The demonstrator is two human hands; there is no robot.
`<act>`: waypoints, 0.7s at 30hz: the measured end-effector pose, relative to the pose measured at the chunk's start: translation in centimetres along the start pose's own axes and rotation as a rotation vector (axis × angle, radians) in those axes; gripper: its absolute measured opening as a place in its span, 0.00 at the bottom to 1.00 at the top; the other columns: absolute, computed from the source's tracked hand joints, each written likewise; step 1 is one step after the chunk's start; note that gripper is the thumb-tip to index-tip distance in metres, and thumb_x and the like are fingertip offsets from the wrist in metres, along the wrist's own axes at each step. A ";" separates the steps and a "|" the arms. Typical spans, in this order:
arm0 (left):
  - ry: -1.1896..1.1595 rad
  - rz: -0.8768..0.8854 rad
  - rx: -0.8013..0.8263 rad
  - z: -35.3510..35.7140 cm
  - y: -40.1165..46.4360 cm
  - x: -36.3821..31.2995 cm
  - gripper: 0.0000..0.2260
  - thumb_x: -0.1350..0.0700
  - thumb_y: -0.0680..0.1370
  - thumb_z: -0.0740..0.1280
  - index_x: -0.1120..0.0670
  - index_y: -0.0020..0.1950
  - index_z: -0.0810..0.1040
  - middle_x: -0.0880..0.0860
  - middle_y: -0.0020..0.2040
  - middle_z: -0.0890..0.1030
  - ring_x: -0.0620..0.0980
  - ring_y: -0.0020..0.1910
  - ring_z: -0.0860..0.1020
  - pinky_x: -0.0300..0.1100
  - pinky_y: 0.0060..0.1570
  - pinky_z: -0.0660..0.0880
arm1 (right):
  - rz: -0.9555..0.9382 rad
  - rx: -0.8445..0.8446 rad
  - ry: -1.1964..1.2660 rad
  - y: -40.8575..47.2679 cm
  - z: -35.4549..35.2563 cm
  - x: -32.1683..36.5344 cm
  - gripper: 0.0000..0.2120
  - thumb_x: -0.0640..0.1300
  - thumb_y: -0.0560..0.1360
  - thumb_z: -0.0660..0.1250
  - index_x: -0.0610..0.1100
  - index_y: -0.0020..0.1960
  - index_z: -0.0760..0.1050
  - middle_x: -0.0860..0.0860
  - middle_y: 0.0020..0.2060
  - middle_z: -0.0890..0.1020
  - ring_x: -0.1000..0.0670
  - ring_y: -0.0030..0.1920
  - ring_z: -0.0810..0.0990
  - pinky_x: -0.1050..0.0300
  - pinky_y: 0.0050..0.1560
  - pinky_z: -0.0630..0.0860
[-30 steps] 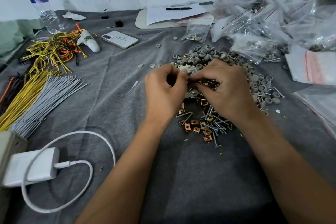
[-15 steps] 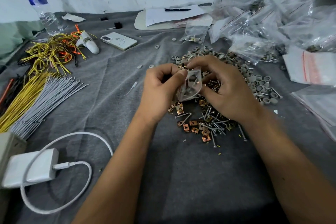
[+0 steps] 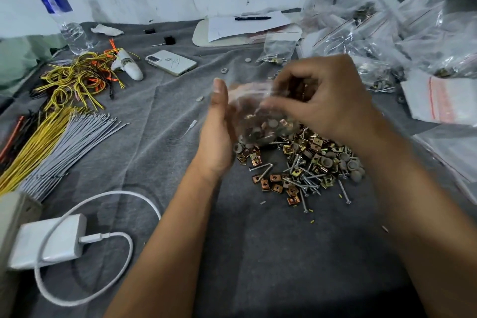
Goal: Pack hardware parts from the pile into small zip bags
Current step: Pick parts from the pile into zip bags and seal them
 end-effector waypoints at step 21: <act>0.153 -0.226 0.033 0.7 -0.2 0.7 0.14 0.63 0.87 0.58 0.62 0.45 0.79 0.54 0.33 0.82 0.52 0.28 0.83 0.42 0.28 0.82 | 0.680 -0.049 0.595 -0.6 1.4 -4.3 0.21 0.56 0.75 0.72 0.44 0.59 0.74 0.47 0.40 0.87 0.48 0.34 0.86 0.55 0.33 0.82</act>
Point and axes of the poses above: each hand's wrist, its own y-axis towards the middle knuckle, its own z-axis out of the palm, x = y × z, the point moved 1 cm from there along y, towards the middle knuckle
